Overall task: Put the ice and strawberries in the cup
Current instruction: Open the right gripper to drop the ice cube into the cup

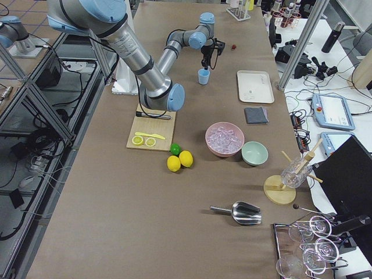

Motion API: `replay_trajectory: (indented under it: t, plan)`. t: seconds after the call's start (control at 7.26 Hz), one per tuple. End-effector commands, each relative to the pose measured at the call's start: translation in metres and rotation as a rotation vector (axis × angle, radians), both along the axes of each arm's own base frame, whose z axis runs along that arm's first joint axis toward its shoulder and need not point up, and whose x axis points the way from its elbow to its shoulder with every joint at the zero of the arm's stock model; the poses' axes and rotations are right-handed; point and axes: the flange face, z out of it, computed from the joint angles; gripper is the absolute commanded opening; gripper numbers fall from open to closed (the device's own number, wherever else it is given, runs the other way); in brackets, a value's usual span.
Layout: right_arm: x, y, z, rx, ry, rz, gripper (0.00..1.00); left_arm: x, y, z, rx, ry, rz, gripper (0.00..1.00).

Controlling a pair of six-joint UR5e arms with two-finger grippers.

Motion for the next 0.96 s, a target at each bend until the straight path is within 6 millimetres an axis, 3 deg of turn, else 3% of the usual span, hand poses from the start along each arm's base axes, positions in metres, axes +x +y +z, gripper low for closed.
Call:
replay_trajectory:
  t: [0.0, 0.55, 0.69, 0.83]
  plan:
    - [-0.0155, 0.0001, 0.0035, -0.005, 0.025, 0.004, 0.25, -0.0001, -0.0009, -0.0035, 0.005, 0.000, -0.001, 0.97]
    - [-0.0176, 0.0010, 0.0037, -0.001, 0.028, 0.003, 0.41, -0.0001, -0.0010, -0.0029, 0.010, -0.001, 0.003, 0.97]
    - [-0.0175, 0.0009, 0.0026, -0.001, 0.027, 0.005, 0.81, -0.0001, -0.0011, -0.0044, 0.011, -0.001, 0.001, 0.97]
    - [-0.0178, 0.0020, 0.0020, 0.000, 0.026, 0.004, 1.00, -0.0001, -0.0011, -0.0044, 0.010, -0.001, 0.000, 0.97]
